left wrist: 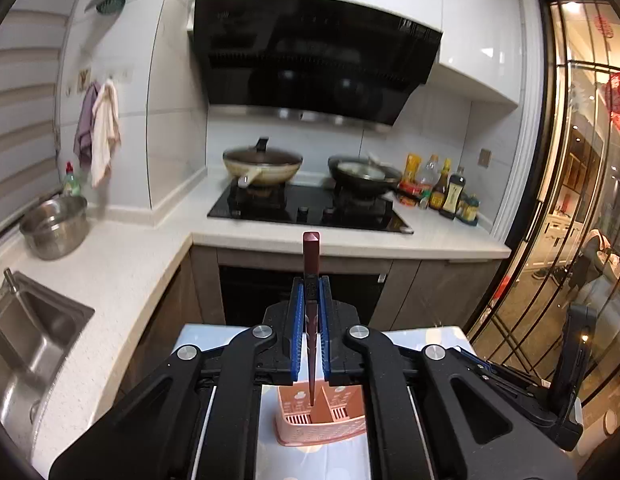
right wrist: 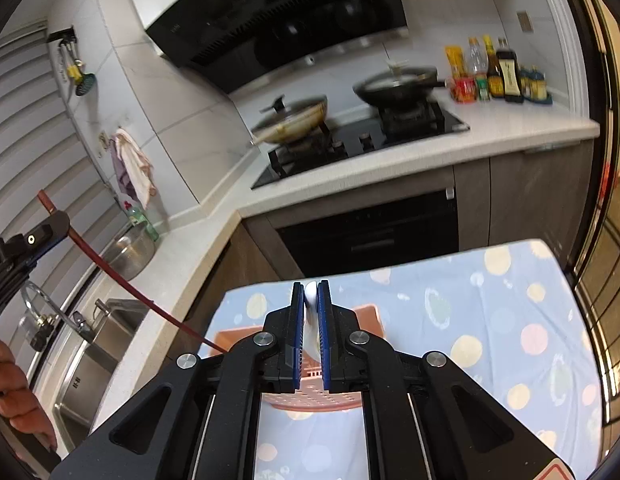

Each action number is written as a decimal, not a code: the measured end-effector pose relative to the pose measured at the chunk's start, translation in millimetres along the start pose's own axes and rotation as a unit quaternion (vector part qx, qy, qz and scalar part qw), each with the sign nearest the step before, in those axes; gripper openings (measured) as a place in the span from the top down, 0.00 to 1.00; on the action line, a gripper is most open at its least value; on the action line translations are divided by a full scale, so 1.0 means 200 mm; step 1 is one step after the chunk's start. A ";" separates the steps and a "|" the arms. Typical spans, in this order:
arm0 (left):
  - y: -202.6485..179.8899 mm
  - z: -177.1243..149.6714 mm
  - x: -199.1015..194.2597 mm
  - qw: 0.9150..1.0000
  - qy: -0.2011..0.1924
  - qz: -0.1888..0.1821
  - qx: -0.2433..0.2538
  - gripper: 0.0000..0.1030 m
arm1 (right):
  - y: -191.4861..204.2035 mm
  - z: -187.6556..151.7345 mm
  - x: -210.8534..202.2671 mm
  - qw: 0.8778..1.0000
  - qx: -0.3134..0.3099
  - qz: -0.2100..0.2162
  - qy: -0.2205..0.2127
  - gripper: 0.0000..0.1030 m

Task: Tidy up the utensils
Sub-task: 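Drop the chopstick and white spoon into the pink caddy, opening both tools, then grasp a dark red chopstick with the left tool while the right tool grasps a red chopstick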

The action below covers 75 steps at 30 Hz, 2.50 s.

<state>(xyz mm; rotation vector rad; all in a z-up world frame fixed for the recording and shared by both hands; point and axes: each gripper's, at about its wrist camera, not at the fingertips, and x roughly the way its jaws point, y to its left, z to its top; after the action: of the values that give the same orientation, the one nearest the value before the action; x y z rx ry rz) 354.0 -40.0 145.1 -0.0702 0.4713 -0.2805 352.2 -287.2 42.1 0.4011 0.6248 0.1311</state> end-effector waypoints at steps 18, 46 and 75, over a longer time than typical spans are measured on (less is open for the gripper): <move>0.08 -0.40 -0.11 0.998 0.046 0.038 0.005 0.39 | -0.11 -0.30 -0.21 1.000 0.007 -0.012 0.008 0.77; 0.02 -1.83 -0.64 0.954 0.298 0.027 0.015 0.37 | -0.23 -1.68 -0.77 0.980 -0.014 -0.083 0.178 0.77; -0.03 -1.95 -0.58 0.944 0.329 0.014 0.032 0.37 | -0.25 -1.76 -0.69 0.973 -0.013 -0.088 0.213 0.87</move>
<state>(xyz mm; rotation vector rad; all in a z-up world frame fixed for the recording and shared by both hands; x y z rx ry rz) 74.2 -13.4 -150.1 0.0991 1.1277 -0.2879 32.5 -250.8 -162.7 0.2910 1.0776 0.0542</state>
